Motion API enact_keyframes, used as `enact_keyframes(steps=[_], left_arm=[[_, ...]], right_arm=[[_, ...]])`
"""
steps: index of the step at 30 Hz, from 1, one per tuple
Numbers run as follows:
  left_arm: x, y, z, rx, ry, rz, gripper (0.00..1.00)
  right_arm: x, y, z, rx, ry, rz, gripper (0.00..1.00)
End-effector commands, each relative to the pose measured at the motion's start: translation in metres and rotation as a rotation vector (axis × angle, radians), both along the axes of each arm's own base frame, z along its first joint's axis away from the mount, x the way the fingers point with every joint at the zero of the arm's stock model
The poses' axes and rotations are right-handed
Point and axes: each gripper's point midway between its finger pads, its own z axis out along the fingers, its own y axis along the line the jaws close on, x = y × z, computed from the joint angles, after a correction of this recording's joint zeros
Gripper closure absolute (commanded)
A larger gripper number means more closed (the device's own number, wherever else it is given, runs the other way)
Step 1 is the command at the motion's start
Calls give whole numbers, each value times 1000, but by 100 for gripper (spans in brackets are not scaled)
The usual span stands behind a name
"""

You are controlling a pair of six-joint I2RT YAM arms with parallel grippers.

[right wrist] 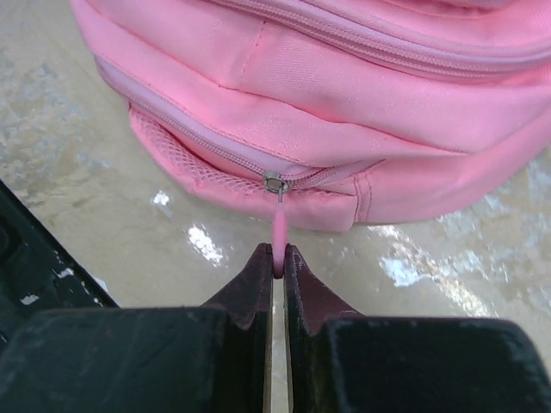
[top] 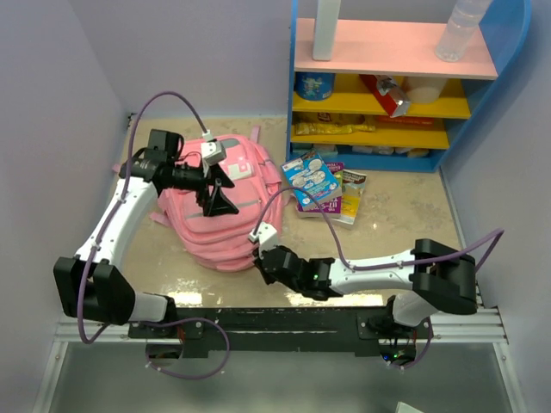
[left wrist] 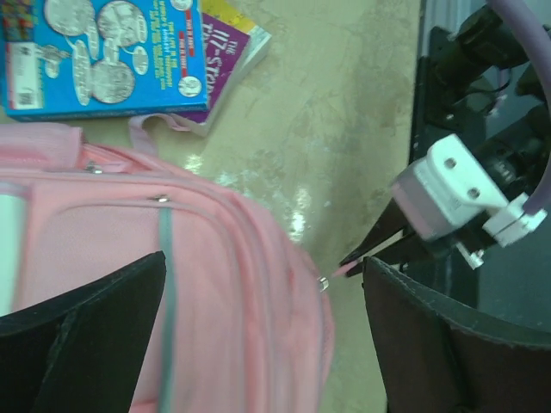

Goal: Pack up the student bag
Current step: Unzip the student bag at the center of the board.

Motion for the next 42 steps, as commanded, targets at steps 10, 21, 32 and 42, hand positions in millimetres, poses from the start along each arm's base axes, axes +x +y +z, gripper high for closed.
enact_keyframes(steps=[10,21,32,42], left_arm=[[239,67,11,347,-439,193,0],[314,94,-53,363,-383,314,0],[260,197,-121,347,-122,423,0],[146,246,-153,413,-41,409,0]], right_arm=[[7,-33,-20,-35,54,-168,100],[37,-38,-4,16,90,-216,100],[77,-40,6,-9,77,-244,100],[128,-52,7,-35,47,-275,100]])
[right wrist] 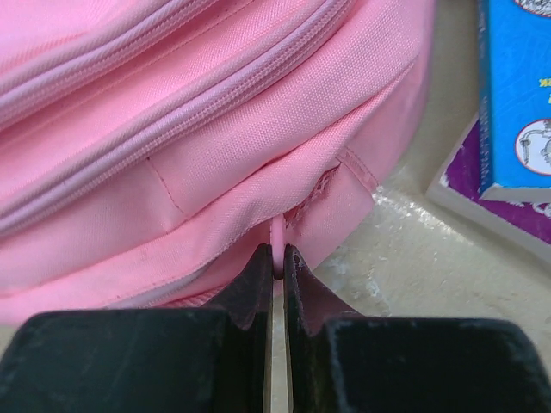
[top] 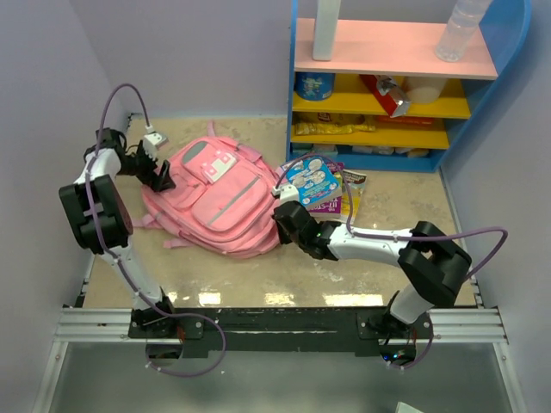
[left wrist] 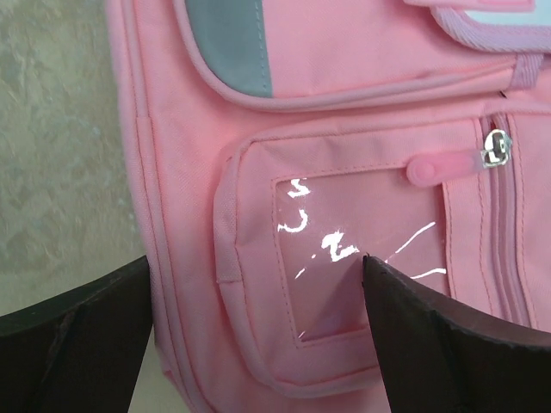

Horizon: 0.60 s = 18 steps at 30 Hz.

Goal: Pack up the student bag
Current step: Unzip the student bag at the center of the board.

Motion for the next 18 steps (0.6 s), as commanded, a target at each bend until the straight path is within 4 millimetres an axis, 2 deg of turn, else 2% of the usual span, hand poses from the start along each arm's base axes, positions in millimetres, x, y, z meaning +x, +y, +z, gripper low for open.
enact_keyframes(steps=[1,2,3,5,6,7,8,9,11,12,13,14,16,17,18], left_arm=[[-45,4,9,36,4,-61,0],[-46,7,19,36,-7,-62,0],[-41,12,45,45,-52,-51,0],[-51,5,74,21,-38,-72,0],[-45,-2,113,3,-121,-103,0],[-60,-17,128,-48,-94,-136,0],[-62,-26,145,-61,-137,-175,0],[-65,-50,168,-76,-194,-235,0],[-72,-83,174,-69,-217,-327,0],[-83,-118,167,-83,-201,-415,0],[-80,-132,164,-85,-223,-454,0],[-85,-156,157,-112,-205,-507,0],[-77,-177,144,-149,-194,-533,0],[-77,-195,129,-173,-144,-569,0],[-69,-202,128,-183,-157,-584,0]], right_arm=[[19,14,18,26,-51,35,100],[19,15,19,34,-53,40,100],[18,17,18,40,-50,51,100],[17,18,15,43,-49,57,100],[17,18,14,44,-48,59,100],[16,19,13,50,-45,64,100],[16,20,13,56,-46,69,100],[16,21,12,58,-46,71,100],[15,23,13,70,-51,80,100],[16,24,14,76,-56,82,100],[16,25,15,82,-60,83,100],[18,26,18,90,-66,84,100],[19,27,20,91,-67,85,100],[21,27,22,94,-71,80,100],[21,27,24,100,-76,80,100]])
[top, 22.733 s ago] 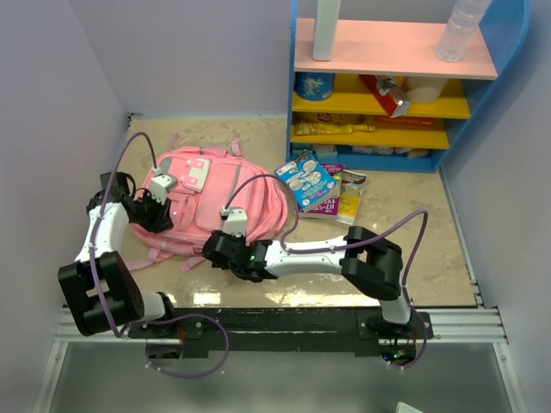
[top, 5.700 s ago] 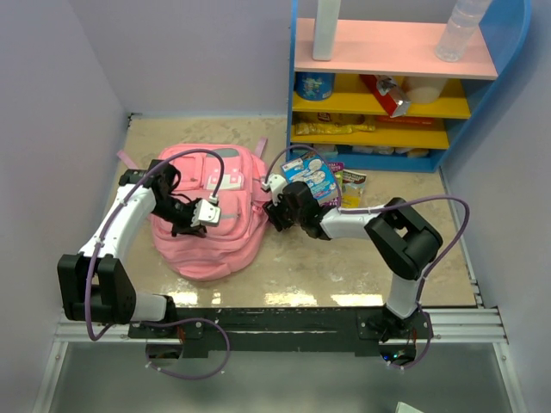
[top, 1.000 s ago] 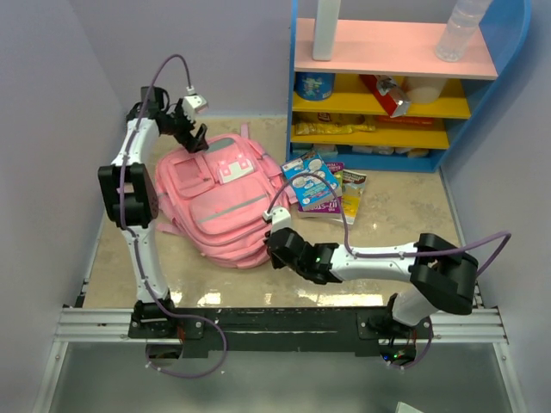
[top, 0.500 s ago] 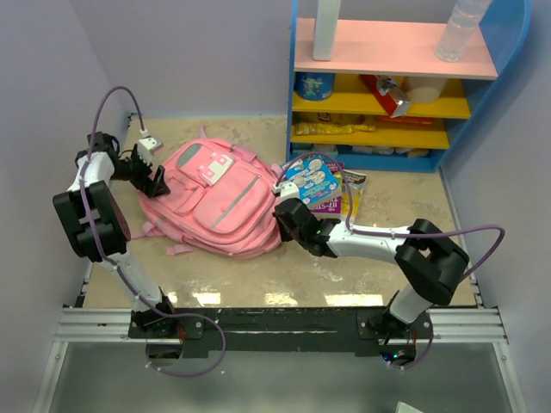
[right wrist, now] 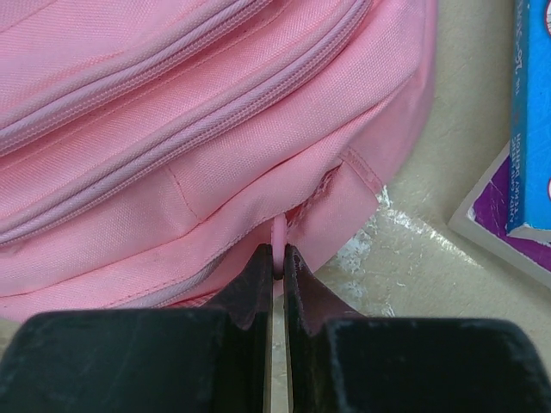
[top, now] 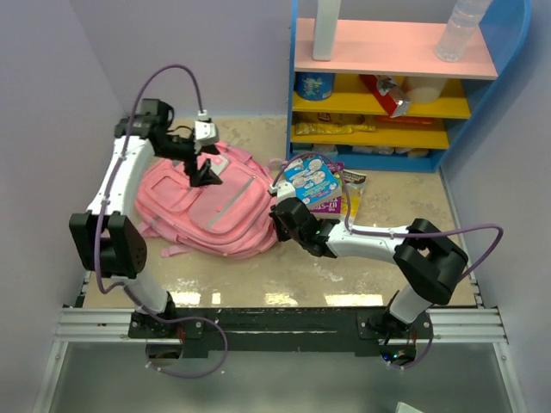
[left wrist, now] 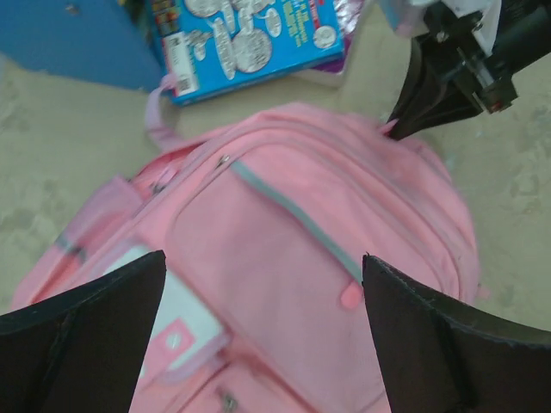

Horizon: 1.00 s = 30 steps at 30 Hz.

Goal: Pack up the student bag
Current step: Unzip the student bag at the center of the board.

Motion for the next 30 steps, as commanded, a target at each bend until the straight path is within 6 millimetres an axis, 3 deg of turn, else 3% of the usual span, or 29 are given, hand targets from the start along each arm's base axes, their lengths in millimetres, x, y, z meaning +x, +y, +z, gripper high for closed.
enact_keyframes(steps=[1,2,6,11,17,21,23,24,30], left_arm=[[11,-46,-43,-83,129,-95,0],[15,-56,-55,-89,187,-92,0],[33,-71,-68,-76,181,-80,0],[20,-82,-77,-52,150,-106,0],[18,-97,-69,-52,2,-253,0],[20,-106,-81,-13,-23,-344,0],[31,-110,-90,16,-31,-392,0],[22,-109,-94,24,32,-411,0],[33,-117,-109,55,48,-460,0]], right_arm=[[11,18,25,90,-59,19,100],[12,18,26,94,-60,20,100],[14,18,27,103,-61,12,100],[15,19,24,106,-57,13,100],[15,23,23,120,-43,29,100],[15,26,25,131,-44,43,100],[14,27,26,134,-41,52,100],[14,28,26,134,-42,56,100],[12,30,28,128,-43,84,100]])
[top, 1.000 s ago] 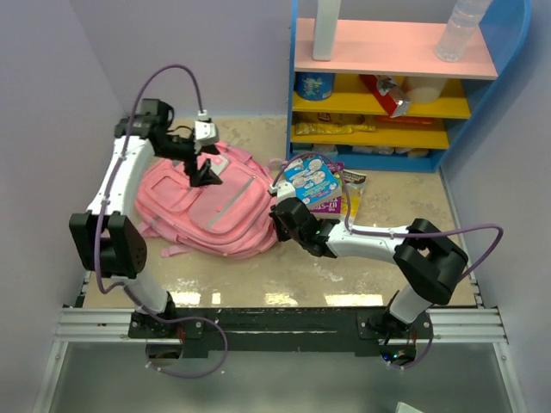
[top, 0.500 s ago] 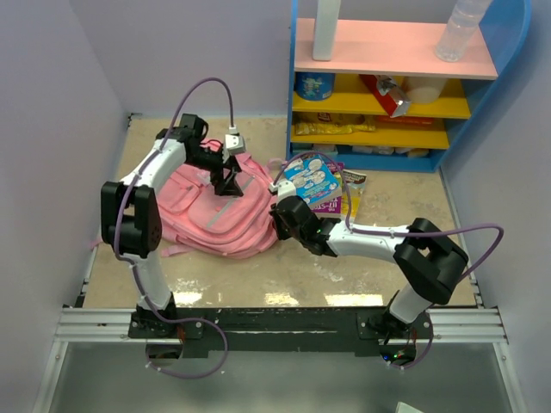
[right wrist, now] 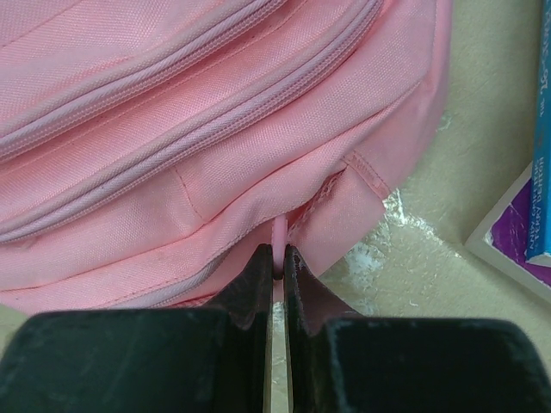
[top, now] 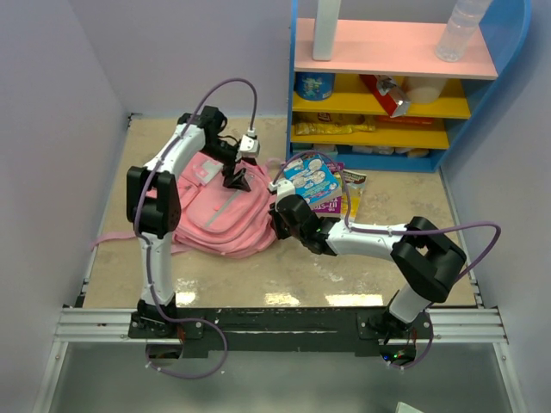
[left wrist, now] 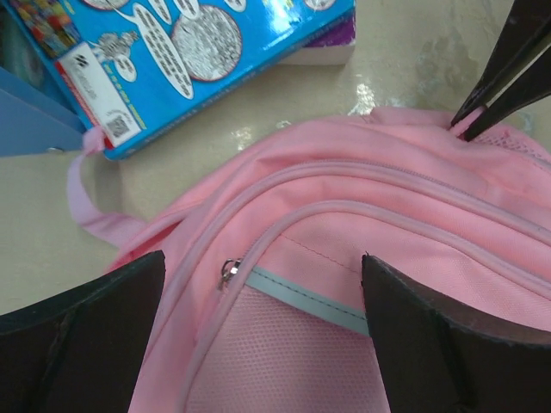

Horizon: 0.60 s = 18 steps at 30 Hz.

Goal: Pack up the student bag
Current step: Unzip the student bag at the center of the board.

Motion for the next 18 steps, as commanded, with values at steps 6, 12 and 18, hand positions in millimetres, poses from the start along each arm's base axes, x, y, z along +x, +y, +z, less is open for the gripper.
enact_keyframes(steps=[6,12,18], left_arm=[[-15,-9,-16,74,-17,-124,0],[-11,-14,-21,88,-12,-126,18],[-12,-15,-35,122,44,-137,27]], right_arm=[[7,24,32,80,-61,67,100],[5,25,38,89,-69,84,100],[3,23,39,80,-77,101,100]])
